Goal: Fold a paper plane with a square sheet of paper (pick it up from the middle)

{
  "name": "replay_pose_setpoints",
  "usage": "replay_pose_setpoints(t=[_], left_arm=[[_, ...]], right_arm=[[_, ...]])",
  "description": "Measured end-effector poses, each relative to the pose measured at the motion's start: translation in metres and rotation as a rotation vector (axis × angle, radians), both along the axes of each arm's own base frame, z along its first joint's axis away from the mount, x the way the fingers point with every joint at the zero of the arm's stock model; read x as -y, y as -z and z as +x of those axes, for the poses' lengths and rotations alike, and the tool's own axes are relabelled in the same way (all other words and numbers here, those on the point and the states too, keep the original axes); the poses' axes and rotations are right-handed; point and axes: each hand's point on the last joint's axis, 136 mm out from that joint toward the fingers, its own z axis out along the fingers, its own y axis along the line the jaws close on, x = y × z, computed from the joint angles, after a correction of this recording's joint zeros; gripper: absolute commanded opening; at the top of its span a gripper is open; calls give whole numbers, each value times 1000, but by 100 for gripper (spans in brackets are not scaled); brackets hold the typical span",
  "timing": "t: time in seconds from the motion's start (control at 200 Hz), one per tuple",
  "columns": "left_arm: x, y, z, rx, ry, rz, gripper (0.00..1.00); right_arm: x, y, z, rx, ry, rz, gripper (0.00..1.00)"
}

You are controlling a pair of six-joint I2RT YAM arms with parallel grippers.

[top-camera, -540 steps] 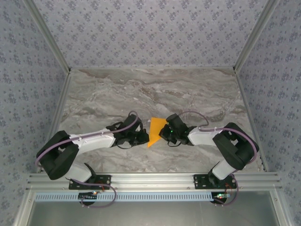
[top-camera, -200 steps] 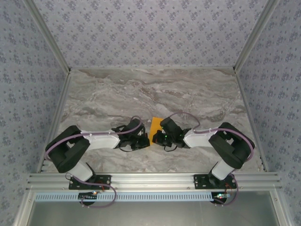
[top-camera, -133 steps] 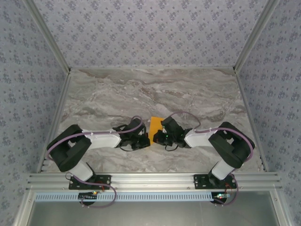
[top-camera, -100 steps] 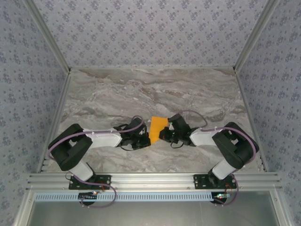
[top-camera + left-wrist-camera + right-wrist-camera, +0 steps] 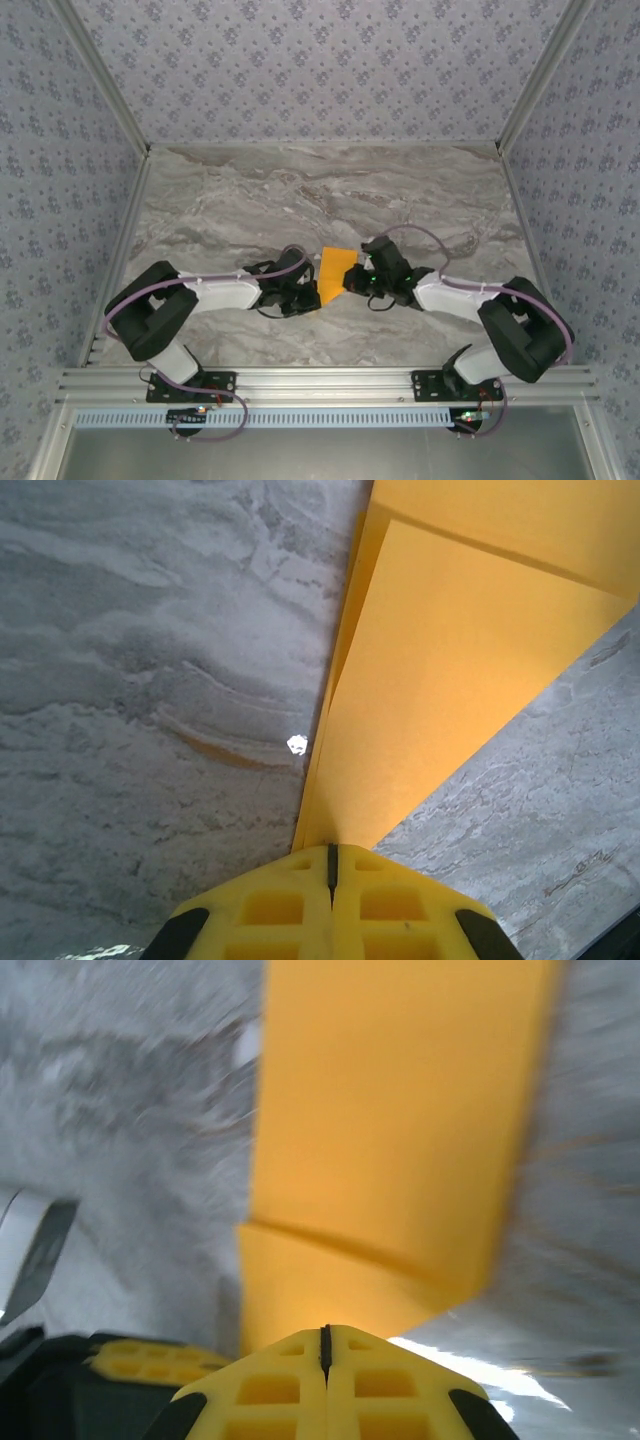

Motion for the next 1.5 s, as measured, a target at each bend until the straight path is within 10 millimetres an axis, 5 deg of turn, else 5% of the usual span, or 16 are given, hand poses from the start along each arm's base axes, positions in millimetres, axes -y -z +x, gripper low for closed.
replay_pose_setpoints(t=[0.185, 0.37, 0.545, 0.745, 0.924, 1.019, 1.189, 1.309, 1.499], left_arm=[[0, 0, 0, 0, 5, 5, 0], [-1, 1, -1, -2, 5, 7, 0], [0, 0, 0, 0, 5, 6, 0], [0, -1, 1, 13, 23, 12, 0], [0, -9, 3, 36, 89, 46, 12], [8, -25, 14, 81, 114, 42, 22], [23, -57, 40, 195, 132, 27, 20], [24, -59, 53, 229, 129, 58, 14], [14, -30, 63, 201, 118, 151, 7]], right_arm=[[-42, 13, -12, -40, -96, 10, 0], [-39, 34, -7, -93, -69, -4, 0], [-11, 36, 12, -107, 4, 13, 0], [54, 29, 35, -90, 156, -39, 0], [54, -1, 27, -45, 138, -21, 0], [52, -11, 24, -46, 151, 9, 15], [55, -8, 16, -96, 201, 48, 44], [53, -1, 10, -142, 215, 75, 51], [45, 3, 12, -169, 215, 113, 51]])
